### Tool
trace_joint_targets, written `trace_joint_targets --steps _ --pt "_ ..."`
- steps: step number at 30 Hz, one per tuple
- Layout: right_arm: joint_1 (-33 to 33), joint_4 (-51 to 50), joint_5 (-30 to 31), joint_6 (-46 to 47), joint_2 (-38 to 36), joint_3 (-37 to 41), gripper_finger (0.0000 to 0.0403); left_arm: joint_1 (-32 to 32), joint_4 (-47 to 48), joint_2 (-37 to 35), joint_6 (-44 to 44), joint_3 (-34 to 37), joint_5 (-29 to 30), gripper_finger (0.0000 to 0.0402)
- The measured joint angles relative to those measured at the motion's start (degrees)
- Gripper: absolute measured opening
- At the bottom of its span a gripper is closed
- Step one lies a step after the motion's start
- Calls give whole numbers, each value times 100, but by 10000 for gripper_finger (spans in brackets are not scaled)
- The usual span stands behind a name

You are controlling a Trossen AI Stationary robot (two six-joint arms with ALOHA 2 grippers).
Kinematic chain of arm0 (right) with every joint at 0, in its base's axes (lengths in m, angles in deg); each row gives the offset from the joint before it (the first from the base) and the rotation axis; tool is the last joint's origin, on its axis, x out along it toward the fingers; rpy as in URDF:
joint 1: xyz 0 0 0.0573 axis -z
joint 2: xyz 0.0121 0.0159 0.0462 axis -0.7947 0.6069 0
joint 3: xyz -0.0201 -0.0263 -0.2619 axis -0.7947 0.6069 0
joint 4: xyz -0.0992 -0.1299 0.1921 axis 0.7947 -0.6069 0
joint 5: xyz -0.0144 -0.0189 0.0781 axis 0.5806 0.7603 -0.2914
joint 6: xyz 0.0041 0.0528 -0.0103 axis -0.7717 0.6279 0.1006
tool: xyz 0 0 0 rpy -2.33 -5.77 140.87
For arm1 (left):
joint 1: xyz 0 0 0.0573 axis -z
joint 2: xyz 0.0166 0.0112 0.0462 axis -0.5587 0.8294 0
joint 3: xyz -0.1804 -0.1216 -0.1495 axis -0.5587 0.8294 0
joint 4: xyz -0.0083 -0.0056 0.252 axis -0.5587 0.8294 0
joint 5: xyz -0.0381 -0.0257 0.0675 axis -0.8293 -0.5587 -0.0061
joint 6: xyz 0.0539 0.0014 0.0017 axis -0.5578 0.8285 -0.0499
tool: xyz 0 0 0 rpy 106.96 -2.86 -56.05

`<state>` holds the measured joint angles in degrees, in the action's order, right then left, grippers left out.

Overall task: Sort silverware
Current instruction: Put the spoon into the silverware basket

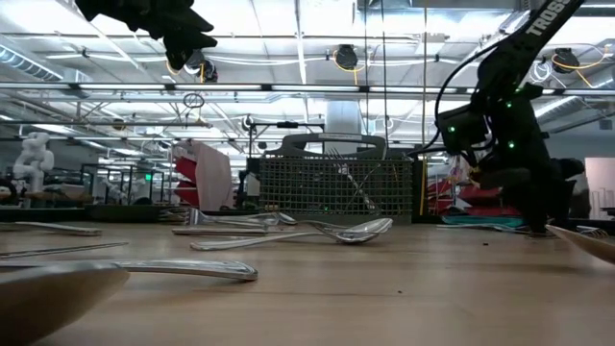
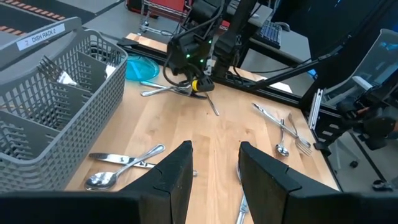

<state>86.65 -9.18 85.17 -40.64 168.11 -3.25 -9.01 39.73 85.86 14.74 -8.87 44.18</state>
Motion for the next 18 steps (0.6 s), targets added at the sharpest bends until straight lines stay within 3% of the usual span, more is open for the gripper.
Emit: trace_joint_targets --steps 18 --pt "192 178 -240 -376 14 -92 167 -2 4 28 -4 0 0 135"
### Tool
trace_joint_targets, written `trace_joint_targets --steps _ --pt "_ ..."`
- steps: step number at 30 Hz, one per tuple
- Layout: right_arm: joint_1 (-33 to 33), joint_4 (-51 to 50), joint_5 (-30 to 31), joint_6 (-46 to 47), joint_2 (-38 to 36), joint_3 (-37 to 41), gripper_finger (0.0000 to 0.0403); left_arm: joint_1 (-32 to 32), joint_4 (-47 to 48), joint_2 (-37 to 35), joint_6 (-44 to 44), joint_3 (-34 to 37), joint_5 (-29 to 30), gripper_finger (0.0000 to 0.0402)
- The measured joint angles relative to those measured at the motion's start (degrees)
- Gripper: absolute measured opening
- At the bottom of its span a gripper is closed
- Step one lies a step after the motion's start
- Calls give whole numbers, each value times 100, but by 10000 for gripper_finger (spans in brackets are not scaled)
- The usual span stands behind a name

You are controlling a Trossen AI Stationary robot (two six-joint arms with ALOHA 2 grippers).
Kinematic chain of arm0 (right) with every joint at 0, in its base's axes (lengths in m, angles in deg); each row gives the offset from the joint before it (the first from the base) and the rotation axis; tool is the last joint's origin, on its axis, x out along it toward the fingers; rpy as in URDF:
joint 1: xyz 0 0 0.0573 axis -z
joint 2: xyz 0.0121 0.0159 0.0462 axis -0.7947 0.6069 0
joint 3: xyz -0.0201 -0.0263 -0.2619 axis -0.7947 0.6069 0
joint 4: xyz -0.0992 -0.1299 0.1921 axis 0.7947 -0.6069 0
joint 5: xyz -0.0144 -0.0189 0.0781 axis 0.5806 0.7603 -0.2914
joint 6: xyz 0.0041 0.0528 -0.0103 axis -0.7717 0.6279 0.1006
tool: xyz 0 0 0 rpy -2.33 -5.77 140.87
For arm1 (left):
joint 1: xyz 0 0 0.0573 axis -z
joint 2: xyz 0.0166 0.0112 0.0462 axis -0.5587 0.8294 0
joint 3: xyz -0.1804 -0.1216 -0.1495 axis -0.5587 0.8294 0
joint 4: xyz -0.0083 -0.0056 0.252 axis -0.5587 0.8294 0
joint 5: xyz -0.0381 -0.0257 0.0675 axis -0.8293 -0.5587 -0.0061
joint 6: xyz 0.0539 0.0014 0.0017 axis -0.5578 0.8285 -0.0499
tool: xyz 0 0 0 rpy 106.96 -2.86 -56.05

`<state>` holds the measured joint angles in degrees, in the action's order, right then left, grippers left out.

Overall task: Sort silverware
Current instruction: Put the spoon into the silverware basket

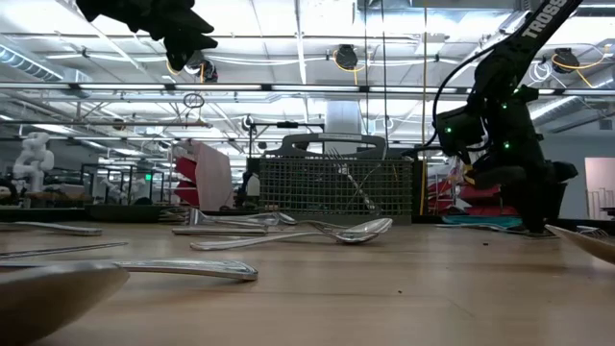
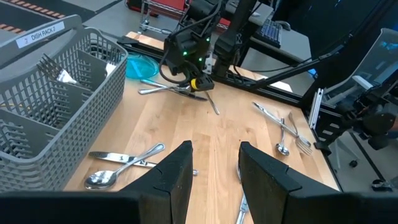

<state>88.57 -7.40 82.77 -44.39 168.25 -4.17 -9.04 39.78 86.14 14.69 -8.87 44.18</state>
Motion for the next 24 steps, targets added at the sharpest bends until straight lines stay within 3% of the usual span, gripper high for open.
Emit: trace_joint_targets --steps 4,13,19,24 --pt "0 4 -23 -84 0 -7 139 1 3 -2 0 0 0 135" --pt "-2 -5 -21 -32 0 -18 9 0 3 -2 0 0 42 135" --pt "-31 -239 -68 -105 -39 -45 7 0 3 0 4 0 44 135" --pt "-323 -1185 253 -353 -503 -440 2 0 2 -2 2 0 46 135"
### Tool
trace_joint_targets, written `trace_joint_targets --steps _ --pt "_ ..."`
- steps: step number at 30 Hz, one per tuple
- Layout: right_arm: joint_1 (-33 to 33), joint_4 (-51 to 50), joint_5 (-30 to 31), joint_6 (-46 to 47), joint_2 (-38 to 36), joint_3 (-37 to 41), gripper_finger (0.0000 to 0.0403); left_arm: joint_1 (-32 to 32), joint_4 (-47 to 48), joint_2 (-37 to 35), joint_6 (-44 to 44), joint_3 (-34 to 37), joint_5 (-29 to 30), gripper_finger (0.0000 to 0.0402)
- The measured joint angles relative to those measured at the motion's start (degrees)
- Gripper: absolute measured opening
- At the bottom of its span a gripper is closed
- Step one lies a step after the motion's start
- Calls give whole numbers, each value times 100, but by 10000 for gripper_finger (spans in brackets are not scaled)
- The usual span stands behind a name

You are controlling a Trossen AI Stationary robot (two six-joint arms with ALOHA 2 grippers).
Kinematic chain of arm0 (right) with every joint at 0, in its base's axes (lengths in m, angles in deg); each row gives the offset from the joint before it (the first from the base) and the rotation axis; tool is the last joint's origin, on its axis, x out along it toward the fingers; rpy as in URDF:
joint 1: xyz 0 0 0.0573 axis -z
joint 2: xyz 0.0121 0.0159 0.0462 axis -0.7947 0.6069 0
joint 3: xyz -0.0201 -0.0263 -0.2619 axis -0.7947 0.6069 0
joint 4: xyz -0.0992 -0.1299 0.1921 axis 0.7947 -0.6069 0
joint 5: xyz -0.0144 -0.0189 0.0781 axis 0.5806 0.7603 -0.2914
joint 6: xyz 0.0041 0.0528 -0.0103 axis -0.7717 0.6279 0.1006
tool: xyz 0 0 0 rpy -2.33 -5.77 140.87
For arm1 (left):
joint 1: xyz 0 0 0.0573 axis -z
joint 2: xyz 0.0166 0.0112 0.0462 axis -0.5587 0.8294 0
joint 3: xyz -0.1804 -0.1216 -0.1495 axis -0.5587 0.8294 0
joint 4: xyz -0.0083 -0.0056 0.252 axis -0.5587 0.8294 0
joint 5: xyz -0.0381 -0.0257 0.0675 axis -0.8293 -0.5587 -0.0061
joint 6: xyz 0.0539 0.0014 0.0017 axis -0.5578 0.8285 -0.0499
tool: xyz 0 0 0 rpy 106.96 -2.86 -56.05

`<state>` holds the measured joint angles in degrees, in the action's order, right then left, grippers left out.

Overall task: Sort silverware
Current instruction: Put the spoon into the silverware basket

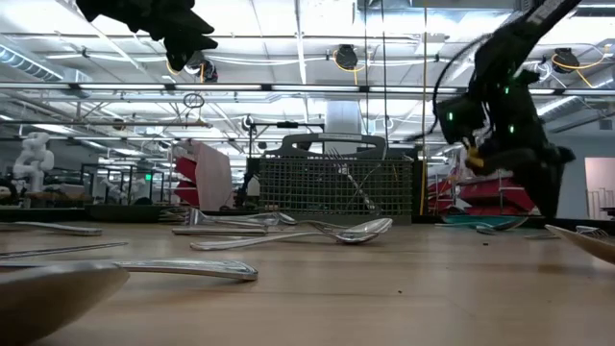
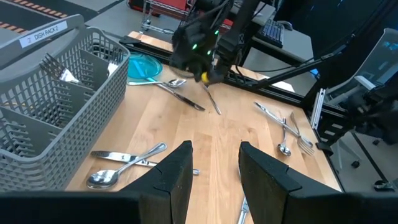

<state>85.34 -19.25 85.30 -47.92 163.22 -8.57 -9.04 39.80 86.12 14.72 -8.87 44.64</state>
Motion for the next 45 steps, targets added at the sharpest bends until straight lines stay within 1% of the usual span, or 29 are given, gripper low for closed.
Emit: trace_joint_targets --steps 2,4,7,10,12,15,17,20,22,24,28,31,34,36,40,42,45 --pt "-143 -374 337 -210 -306 -293 1 1 0 1 0 0 0 135" --pt "-299 -529 601 -521 -669 -633 1 0 0 1 -12 0 2 135" --pt "-476 -74 657 -859 -1147 -986 6 0 -2 0 -49 0 10 135" --pt "-619 475 814 -1203 -1348 -1020 29 0 -2 2 -99 0 82 135" --pt "-695 554 922 -1389 -1294 -1016 57 0 -1 2 -186 0 96 135" --pt "-735 576 938 -1296 -1060 -1013 119 2 -2 1 -201 0 98 135" --pt "-691 579 1071 -910 -851 -1011 167 0 -2 1 -201 0 99 135" --pt "-461 558 1476 94 -527 -1009 232 0 -2 0 -201 0 98 135" --pt "-274 524 1529 669 -336 -1009 261 1 -2 2 -199 0 99 135" --pt "-122 520 1481 1084 -175 -1005 278 0 -4 2 -192 0 98 135" --pt "-49 811 1262 1791 -2 -785 280 0 -2 0 -157 0 101 135" --pt "-18 994 1153 2211 10 -428 272 1 -2 2 -144 0 98 135" --pt "69 1069 842 2524 -70 -25 269 1 -2 2 -142 0 98 135" --pt "118 1213 635 2689 -182 243 268 0 -4 2 -145 0 98 135" --pt "179 1901 397 2950 -431 678 268 0 -4 2 -146 0 98 135" --pt "179 2210 308 3021 -481 797 268 0 -4 2 -146 0 98 135" --pt "191 2421 304 3076 -479 820 268 2 -6 2 -146 0 98 135"
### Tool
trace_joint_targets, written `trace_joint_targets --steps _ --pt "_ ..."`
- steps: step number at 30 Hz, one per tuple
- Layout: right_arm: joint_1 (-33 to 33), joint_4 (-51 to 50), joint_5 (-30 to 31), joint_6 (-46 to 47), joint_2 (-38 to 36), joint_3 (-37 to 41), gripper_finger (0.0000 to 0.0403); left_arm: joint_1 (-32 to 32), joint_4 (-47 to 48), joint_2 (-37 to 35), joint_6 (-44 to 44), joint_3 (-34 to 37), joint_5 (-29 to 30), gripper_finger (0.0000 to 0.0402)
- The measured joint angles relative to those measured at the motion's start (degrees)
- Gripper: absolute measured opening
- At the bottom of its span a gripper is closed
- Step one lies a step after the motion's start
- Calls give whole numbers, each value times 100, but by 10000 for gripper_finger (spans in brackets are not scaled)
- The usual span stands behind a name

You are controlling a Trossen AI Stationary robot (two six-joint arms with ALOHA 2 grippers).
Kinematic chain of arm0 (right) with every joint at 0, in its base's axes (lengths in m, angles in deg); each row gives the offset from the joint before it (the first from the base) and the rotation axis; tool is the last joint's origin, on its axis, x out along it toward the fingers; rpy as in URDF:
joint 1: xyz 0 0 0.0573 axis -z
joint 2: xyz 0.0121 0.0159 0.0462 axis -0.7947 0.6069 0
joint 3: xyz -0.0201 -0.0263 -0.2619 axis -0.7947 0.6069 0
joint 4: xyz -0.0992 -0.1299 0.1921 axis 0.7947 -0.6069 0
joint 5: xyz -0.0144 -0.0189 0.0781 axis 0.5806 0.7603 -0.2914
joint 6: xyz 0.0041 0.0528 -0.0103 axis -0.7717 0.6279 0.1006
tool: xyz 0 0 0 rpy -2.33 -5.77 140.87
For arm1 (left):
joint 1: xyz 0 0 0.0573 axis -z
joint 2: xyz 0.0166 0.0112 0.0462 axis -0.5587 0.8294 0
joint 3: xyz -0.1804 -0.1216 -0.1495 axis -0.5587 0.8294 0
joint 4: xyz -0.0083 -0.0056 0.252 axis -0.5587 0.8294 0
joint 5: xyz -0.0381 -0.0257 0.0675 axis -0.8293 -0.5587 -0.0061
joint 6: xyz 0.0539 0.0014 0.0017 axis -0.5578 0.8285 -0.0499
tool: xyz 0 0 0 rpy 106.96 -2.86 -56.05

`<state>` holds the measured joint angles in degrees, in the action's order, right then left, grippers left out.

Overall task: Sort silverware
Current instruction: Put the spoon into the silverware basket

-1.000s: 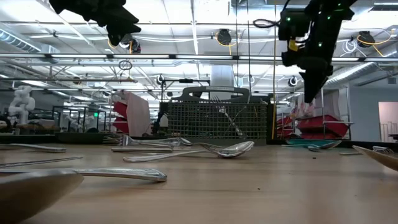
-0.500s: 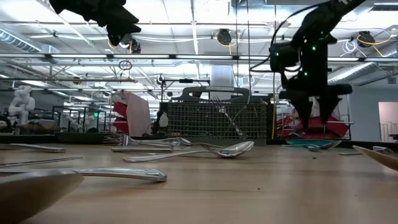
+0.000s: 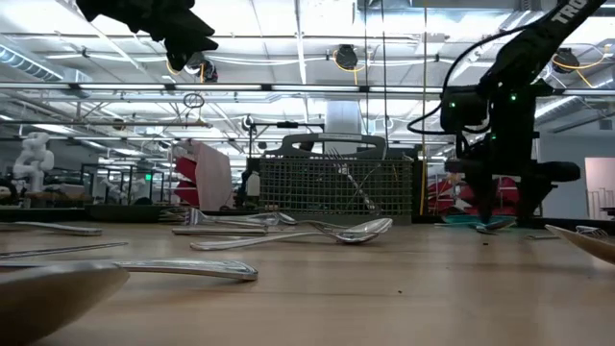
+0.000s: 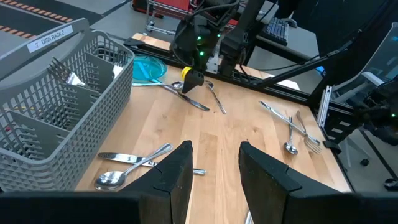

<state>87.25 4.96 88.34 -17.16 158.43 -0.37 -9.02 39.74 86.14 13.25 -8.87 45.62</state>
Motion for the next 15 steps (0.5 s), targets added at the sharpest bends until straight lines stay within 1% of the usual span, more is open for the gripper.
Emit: trace_joint_targets --steps 9,15 --pt "383 136 8 38 42 2 265 -2 0 0 0 0 0 135" --pt "519 432 -148 23 44 2 239 -2 2 0 -2 0 111 135"
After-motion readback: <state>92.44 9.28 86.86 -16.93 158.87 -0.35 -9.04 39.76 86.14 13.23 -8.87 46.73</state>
